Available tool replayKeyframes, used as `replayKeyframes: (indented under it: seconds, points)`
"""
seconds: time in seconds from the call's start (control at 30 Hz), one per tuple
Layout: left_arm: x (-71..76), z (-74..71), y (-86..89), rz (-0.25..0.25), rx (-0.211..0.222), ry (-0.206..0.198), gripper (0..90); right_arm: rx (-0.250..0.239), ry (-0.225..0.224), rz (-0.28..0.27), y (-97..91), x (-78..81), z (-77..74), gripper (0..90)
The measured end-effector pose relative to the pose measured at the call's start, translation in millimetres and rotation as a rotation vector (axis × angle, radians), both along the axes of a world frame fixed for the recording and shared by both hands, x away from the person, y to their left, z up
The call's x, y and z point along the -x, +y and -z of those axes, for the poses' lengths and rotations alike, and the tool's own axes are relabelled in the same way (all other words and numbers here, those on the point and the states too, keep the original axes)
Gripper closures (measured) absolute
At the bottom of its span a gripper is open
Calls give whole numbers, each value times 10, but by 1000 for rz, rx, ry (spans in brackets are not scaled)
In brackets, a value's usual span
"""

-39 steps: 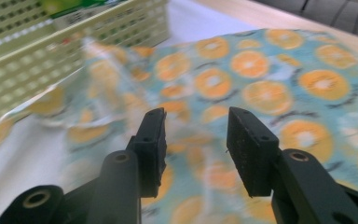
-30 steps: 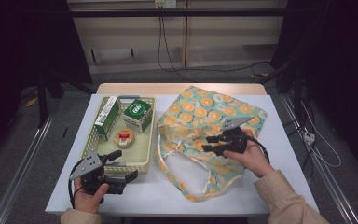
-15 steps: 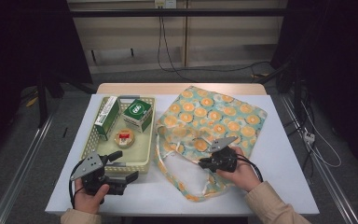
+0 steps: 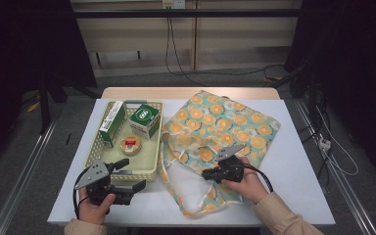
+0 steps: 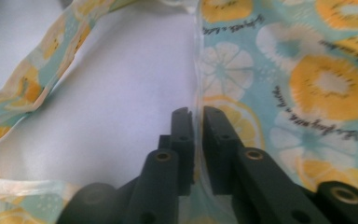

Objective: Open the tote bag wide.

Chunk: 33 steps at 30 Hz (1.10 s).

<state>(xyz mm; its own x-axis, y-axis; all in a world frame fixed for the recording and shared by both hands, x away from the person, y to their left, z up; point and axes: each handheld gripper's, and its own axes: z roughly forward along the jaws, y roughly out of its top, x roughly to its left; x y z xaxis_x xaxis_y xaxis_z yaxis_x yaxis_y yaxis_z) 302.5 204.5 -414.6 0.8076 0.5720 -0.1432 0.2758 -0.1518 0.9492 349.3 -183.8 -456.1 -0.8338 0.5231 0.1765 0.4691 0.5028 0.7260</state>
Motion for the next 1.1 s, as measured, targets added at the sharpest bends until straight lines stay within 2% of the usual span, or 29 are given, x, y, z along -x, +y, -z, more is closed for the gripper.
replayKeyframes:
  seconds: [0.1,0.17,0.23,0.3,0.43,0.57,0.63,0.7,0.73,0.8,0.9,1.0,1.1]
  points:
    - [-3,0,2,-1,-1,0,43,-22,-16,16,-21,2,-41,794]
    - [-2,-2,1,-1,-1,-1,43,-4,-25,23,-27,-4,-39,790]
    - [-1,-8,3,-1,0,-5,43,8,-18,26,-24,-13,-15,807]
    - [4,-13,8,-2,1,-6,43,-2,4,17,-23,-19,-9,863]
    - [0,-10,20,-5,7,-4,43,-26,1,14,-16,-1,-52,867]
    - [-1,-10,26,-7,6,-2,43,-56,-10,46,-24,-3,-85,793]
    - [1,-11,24,-7,7,-2,43,-28,-32,50,-10,-4,-94,790]
    - [0,-13,23,-7,8,-3,43,-60,-16,52,3,-10,-90,794]
    - [1,-12,21,-7,9,-3,43,-59,-23,57,11,-15,-89,811]
    - [2,-10,19,-7,9,-1,43,-25,-36,68,24,-33,-82,848]
    - [1,-12,26,-7,7,-2,43,-18,-29,60,32,-50,-70,899]
    - [-3,-11,33,-10,6,-6,43,-14,-24,58,41,-45,-65,900]
    - [3,-15,32,-10,12,-5,43,-42,-23,67,16,-54,-83,900]
